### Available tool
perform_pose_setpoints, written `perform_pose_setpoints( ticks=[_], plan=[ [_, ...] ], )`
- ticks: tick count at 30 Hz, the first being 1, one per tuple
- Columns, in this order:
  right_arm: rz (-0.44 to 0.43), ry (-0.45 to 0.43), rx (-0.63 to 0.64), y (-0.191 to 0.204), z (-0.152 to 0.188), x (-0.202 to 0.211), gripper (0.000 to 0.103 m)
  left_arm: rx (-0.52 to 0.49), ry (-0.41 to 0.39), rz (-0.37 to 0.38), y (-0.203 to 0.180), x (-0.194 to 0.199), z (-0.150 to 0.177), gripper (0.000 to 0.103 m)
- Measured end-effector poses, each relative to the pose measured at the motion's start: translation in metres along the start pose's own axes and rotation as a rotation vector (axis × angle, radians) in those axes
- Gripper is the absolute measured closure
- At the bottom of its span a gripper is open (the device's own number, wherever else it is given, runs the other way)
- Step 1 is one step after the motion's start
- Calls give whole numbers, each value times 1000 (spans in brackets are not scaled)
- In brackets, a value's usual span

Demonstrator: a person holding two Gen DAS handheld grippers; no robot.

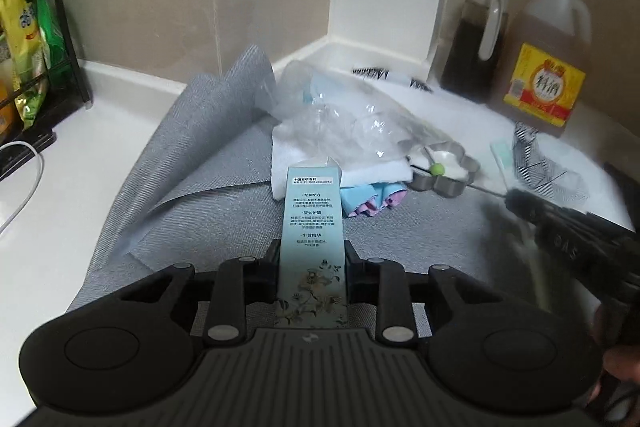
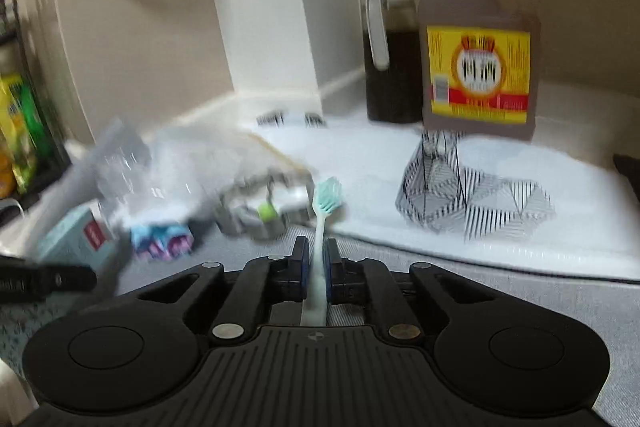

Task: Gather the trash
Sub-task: 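Grasp the milk carton with the left gripper while the right grasps the toothbrush, then carry the milk carton and toothbrush down over the blue bin with both tools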

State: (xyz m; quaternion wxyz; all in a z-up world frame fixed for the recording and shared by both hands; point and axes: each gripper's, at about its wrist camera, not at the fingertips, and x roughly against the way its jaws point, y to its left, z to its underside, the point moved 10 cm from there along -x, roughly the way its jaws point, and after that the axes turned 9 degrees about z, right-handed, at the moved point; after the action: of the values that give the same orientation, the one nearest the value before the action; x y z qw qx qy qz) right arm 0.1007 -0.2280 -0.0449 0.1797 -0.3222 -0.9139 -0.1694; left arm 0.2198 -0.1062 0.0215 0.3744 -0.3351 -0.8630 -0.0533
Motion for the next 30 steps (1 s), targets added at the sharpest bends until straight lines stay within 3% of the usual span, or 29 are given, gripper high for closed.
perform_pose_setpoints(
  ticks=[8, 18, 20, 23, 30],
  plan=[
    [-58, -119, -37, 5, -17, 20, 95, -6, -67, 8, 6, 64, 23, 71],
    [-170, -314, -14, 24, -31, 59, 95, 38, -79, -87, 39, 181, 111, 71],
    [-166, -304, -35, 25, -31, 70, 95, 44, -81, -108, 47, 202, 129, 71],
    [-211, -289, -62, 27, -26, 102, 95, 74, -80, -128, 57, 225, 155, 71],
    [-353, -308, 23, 47, 7, 207, 95, 145, -76, -104, 57, 251, 212, 71]
  ],
)
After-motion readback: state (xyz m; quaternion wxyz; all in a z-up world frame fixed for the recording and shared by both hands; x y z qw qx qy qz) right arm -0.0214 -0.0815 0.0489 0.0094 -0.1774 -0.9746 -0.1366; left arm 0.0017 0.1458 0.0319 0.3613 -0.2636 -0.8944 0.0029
